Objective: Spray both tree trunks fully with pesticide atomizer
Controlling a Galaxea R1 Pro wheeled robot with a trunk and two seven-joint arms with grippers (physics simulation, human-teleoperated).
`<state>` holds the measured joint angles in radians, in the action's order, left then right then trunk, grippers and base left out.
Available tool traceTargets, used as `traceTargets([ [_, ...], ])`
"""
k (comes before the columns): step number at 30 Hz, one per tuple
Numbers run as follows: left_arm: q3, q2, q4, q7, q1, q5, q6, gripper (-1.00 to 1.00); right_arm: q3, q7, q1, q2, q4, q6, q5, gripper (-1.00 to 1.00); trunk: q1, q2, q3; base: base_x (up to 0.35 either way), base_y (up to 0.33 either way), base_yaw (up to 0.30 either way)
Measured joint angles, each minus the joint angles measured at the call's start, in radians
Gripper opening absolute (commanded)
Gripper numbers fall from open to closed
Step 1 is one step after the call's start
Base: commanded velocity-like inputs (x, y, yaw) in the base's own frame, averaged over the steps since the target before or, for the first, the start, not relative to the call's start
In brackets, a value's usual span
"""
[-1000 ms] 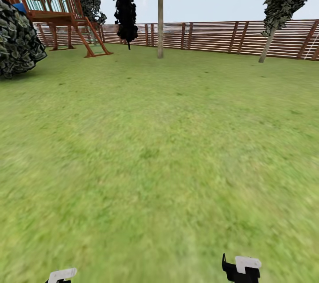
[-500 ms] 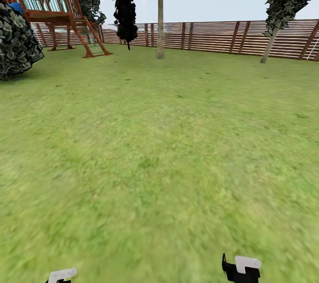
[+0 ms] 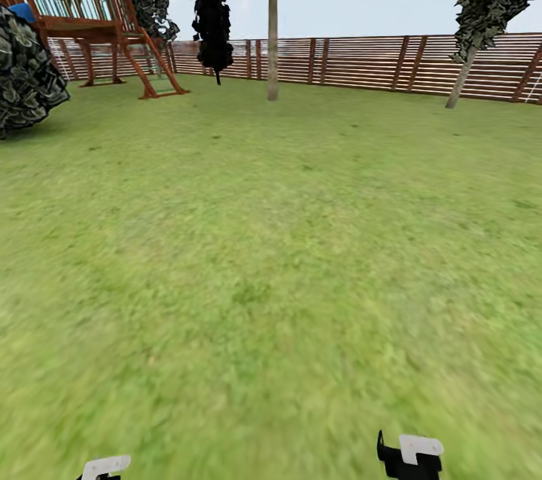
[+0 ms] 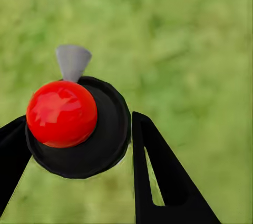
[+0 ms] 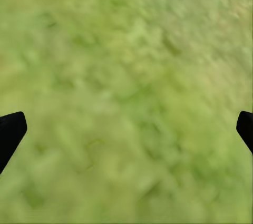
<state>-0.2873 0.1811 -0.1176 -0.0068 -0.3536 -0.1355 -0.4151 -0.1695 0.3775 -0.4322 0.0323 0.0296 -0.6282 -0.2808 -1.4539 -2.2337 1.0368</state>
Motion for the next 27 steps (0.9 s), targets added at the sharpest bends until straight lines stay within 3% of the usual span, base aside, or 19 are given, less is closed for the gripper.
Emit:
traceTargets([
  [27,0.0,0.0,0.0,0.0,0.0,0.0,0.0,-1.0,0.0,0.0,0.0,0.0,0.001,0.0,0.001,1.0,0.0,0.0,0.0,0.338,0.0,0.0],
])
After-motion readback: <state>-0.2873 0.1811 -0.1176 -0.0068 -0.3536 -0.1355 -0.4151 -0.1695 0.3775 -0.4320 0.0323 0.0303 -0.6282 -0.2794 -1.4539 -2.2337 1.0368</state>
